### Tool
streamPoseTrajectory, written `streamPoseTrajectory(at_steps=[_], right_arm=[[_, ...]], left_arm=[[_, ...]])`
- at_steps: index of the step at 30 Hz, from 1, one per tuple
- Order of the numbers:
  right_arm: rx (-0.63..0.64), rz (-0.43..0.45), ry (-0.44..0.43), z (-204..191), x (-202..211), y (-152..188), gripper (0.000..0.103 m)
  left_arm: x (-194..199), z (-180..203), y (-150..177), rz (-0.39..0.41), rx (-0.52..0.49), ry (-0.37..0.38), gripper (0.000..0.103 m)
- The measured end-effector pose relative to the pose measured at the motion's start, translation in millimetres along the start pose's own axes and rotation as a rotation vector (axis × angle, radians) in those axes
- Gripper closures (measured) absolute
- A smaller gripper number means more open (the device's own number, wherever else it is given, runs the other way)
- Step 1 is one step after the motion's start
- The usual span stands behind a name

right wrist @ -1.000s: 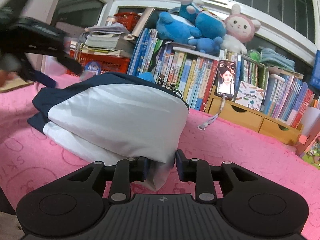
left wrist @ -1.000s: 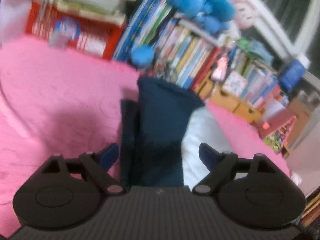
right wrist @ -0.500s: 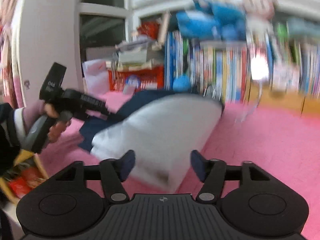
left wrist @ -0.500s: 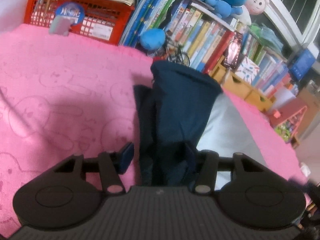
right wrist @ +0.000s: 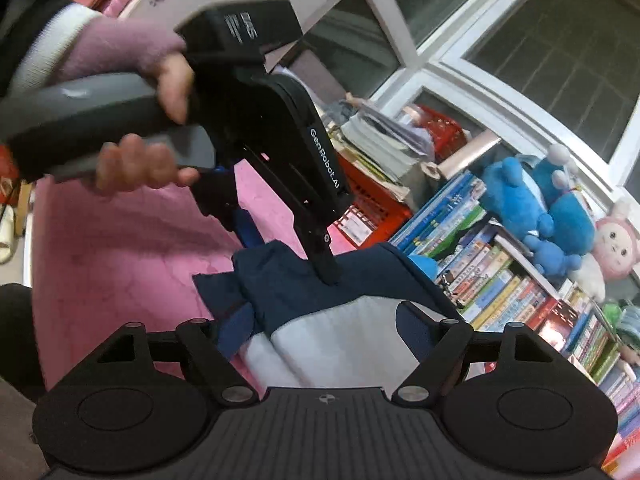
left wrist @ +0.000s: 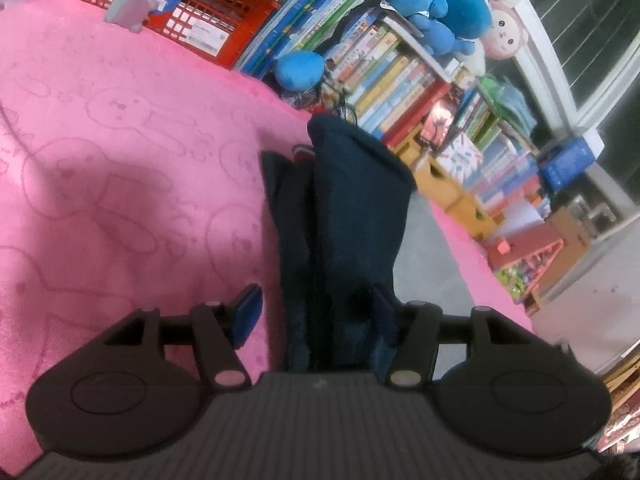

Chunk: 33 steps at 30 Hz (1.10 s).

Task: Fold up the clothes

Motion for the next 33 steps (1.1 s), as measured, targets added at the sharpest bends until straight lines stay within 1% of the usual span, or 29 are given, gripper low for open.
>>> streamPoseTrajectory(at_steps=[1, 2, 3, 5, 6, 8, 10, 11, 12, 13, 14, 16, 17, 18, 19, 20, 21, 22, 24, 25, 26, 27, 29, 31, 33], right_arm=[[-0.048, 0.013, -0.029, 9.1, 1.8, -2.4, 0.026], [-0.107, 0.027, -0.061, 19.9, 4.4, -4.2, 0.025], [-0.182, 0.035, -0.103, 33.8, 5.4, -4.8, 0.024], [-0.309, 0.038, -0.165, 56.6, 0.8, -4.5, 0.024], [-0.346, 0.031, -0.173, 65.5, -6.1, -6.1, 0.022], [-0.397, 0.014, -0.18, 80.3, -20.4, -10.8, 0.022], [-0.456, 0.07, -0.235, 91.3, -19.5, -20.3, 0.021], [-0.487, 0.104, -0.266, 96.9, -18.0, -25.4, 0.012], [-0.522, 0.137, -0.277, 102.6, -16.4, -28.1, 0.003], [-0.545, 0.15, -0.258, 107.5, -18.2, -28.0, 0.002], [-0.535, 0.13, -0.217, 108.4, -24.4, -26.1, 0.002], [-0.43, 0.043, -0.093, 101.9, -46.4, -17.6, 0.01], [-0.414, 0.014, -0.081, 95.6, -56.3, -12.2, 0.026], [-0.415, -0.008, -0.089, 89.2, -64.9, -6.8, 0.041], [-0.416, -0.03, -0.096, 82.7, -73.4, -1.4, 0.042], [-0.429, -0.031, -0.097, 78.6, -76.3, 1.8, 0.042], [-0.415, -0.036, -0.09, 75.1, -76.6, 0.8, 0.045], [-0.399, -0.04, -0.094, 72.4, -77.0, -1.1, 0.046], [-0.377, -0.061, -0.099, 69.0, -81.5, -3.2, 0.046], [-0.367, -0.072, -0.1, 67.3, -84.1, -4.1, 0.046], [-0.356, -0.084, -0.102, 65.7, -86.6, -5.1, 0.046], [-0.355, -0.09, -0.101, 65.7, -88.1, -5.3, 0.046], [-0.358, -0.099, -0.099, 66.8, -90.2, -5.3, 0.046], [-0.364, -0.104, -0.102, 68.9, -92.0, -4.4, 0.046], [-0.363, -0.108, -0.103, 68.8, -91.9, -4.7, 0.046]], left_arm=[[1.5, -1.3, -1.5, 0.013, -0.007, -0.007, 0.043], [2.4, -2.6, -5.9, 0.029, -0.013, -0.013, 0.041], [2.4, -3.5, -13.4, 0.046, -0.013, -0.011, 0.038], [-3.4, -5.4, -35.7, 0.077, 0.021, 0.006, 0.036], [-10.1, -6.1, -46.7, 0.075, 0.047, 0.019, 0.03], [-25.1, -7.6, -68.4, 0.064, 0.104, 0.046, 0.029], [-39.0, -8.5, -85.8, 0.049, 0.143, 0.071, 0.029], [-45.3, -8.7, -91.4, 0.039, 0.15, 0.082, 0.028], [-50.9, -7.1, -92.9, 0.03, 0.139, 0.085, 0.028], [-56.4, -5.3, -93.6, 0.021, 0.124, 0.086, 0.027], [-62.0, -3.4, -94.2, 0.011, 0.11, 0.087, 0.027], [-73.5, 1.2, -90.2, -0.028, 0.104, 0.112, 0.027], [-77.7, 2.8, -87.7, -0.04, 0.102, 0.12, 0.027], [-81.6, 4.4, -85.2, -0.05, 0.1, 0.126, 0.028], [-85.4, 5.9, -82.6, -0.06, 0.098, 0.132, 0.033], [-88.2, 7.4, -81.7, -0.057, 0.081, 0.124, 0.046], [-90.7, 8.8, -81.2, -0.052, 0.061, 0.113, 0.052], [-92.8, 9.9, -82.8, -0.048, 0.061, 0.121, 0.054], [-97.0, 11.8, -86.9, -0.039, 0.07, 0.144, 0.07], [-99.9, 12.1, -90.0, -0.042, 0.079, 0.154, 0.073], [-102.9, 12.4, -93.5, -0.047, 0.09, 0.162, 0.079], [-106.0, 12.6, -96.9, -0.051, 0.1, 0.171, 0.082], [-112.0, 13.0, -103.7, -0.061, 0.122, 0.189, 0.085], [-118.1, 13.4, -110.6, -0.071, 0.143, 0.207, 0.085], [-119.7, 10.4, -116.8, -0.063, 0.193, 0.239, 0.085]])
Point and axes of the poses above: each gripper's, at about its wrist camera, not at the fingertips, and x roughly against the way its jaws point, z to its right, y to its underside, the point moved 6 cm from there along -x, roughly the way its jaws point, and after that the axes turned 15 degrees about -y, right-handed, at the moved point
